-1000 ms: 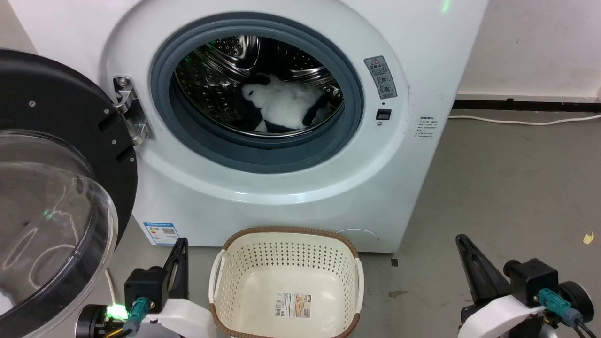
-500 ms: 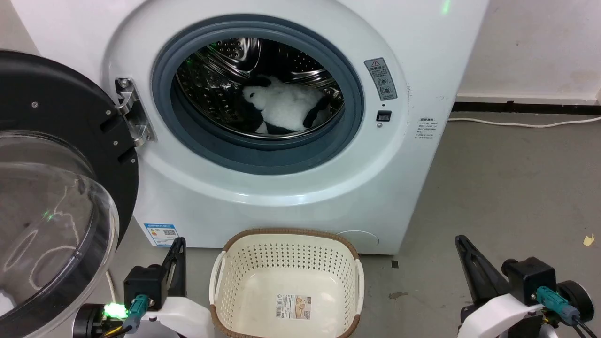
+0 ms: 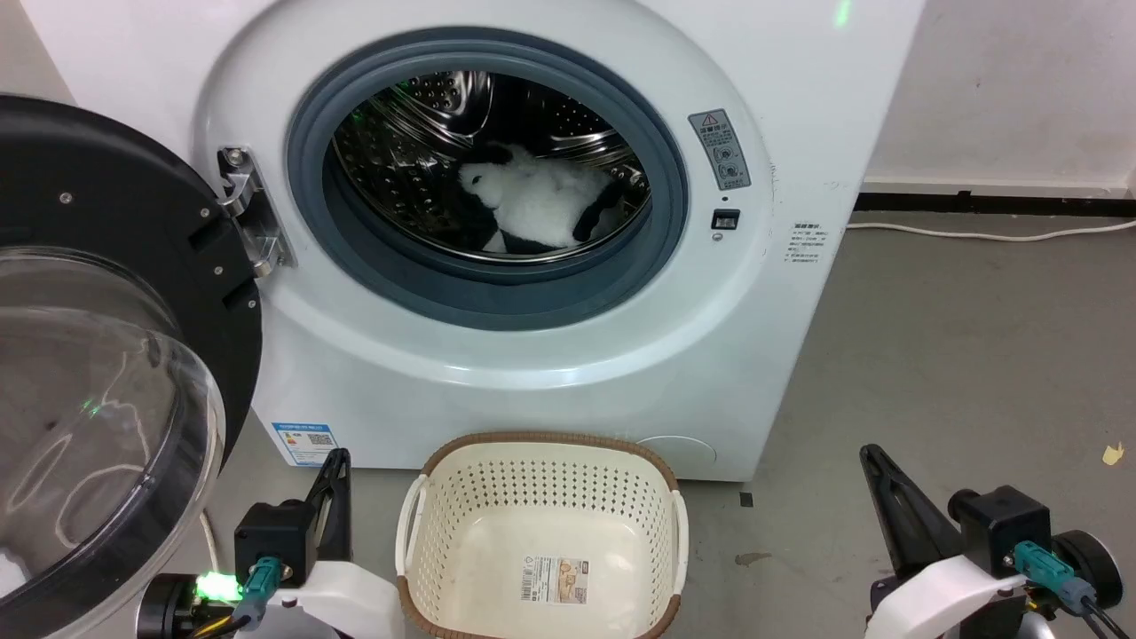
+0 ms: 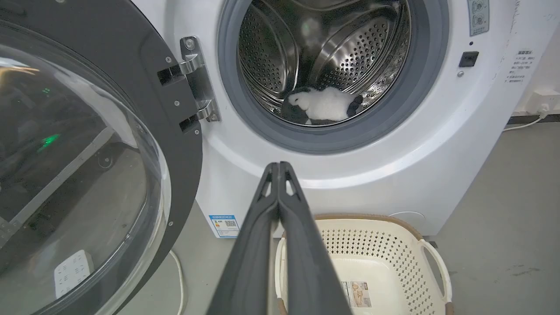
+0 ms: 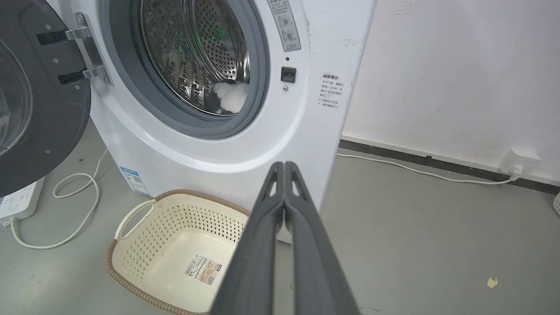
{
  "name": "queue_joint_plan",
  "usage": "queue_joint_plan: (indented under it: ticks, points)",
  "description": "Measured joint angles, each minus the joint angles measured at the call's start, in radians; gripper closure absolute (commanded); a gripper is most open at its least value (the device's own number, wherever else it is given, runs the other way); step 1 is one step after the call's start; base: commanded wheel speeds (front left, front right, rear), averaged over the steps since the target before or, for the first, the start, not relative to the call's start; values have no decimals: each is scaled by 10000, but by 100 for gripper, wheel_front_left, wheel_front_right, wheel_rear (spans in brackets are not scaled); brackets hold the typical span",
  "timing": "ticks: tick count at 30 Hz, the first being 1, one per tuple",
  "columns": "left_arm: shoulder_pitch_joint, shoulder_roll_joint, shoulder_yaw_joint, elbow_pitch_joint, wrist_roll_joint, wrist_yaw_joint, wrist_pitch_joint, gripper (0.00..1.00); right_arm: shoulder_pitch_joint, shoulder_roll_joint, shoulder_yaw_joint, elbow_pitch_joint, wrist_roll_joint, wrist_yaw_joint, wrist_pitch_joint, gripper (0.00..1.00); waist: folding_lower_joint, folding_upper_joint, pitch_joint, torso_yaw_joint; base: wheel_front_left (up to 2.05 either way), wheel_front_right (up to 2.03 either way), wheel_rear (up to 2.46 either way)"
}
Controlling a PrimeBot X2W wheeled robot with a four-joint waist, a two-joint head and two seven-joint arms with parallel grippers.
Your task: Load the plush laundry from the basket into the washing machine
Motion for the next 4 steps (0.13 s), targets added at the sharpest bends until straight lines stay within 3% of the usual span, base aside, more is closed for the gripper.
queue_joint_plan:
  ticks: [4]
  points:
    - [-1,0,0,-2,2,0,0,100,0,0,0,0,0,0,0,100,0,0,0,0,0,0,0]
